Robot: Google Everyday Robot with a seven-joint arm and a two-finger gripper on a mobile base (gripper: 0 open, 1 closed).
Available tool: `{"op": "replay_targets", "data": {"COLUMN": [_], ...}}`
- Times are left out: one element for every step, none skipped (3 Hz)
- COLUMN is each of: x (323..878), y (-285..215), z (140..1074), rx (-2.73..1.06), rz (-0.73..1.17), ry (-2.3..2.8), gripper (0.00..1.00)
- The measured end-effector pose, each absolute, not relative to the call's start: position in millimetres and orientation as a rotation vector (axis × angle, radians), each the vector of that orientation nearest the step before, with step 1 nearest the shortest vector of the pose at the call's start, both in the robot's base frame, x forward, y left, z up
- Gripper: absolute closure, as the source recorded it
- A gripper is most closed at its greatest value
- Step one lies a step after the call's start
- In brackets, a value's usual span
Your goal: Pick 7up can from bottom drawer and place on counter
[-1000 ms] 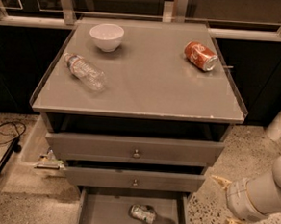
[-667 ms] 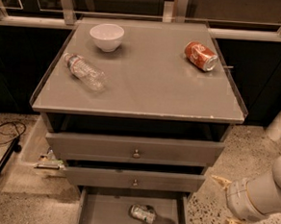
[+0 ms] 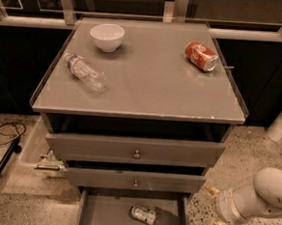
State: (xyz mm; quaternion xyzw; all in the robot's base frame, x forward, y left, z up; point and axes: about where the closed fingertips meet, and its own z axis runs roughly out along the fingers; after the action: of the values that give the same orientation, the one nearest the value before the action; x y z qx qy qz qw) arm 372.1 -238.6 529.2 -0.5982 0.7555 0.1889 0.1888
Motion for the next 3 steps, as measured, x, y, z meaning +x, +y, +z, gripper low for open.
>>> {"op": "replay_targets", "data": {"x": [389.1, 400.2, 412.0], "y": [-237.5, -231.3, -220.2], "z": [471.8, 443.6, 442.3], "rx": [-1.644, -1.598, -1.537], "rz": [0.596, 0.622, 0.614], "ry": [2.096, 2.031, 1.905], "gripper": [0.00, 0.00, 0.00]}}
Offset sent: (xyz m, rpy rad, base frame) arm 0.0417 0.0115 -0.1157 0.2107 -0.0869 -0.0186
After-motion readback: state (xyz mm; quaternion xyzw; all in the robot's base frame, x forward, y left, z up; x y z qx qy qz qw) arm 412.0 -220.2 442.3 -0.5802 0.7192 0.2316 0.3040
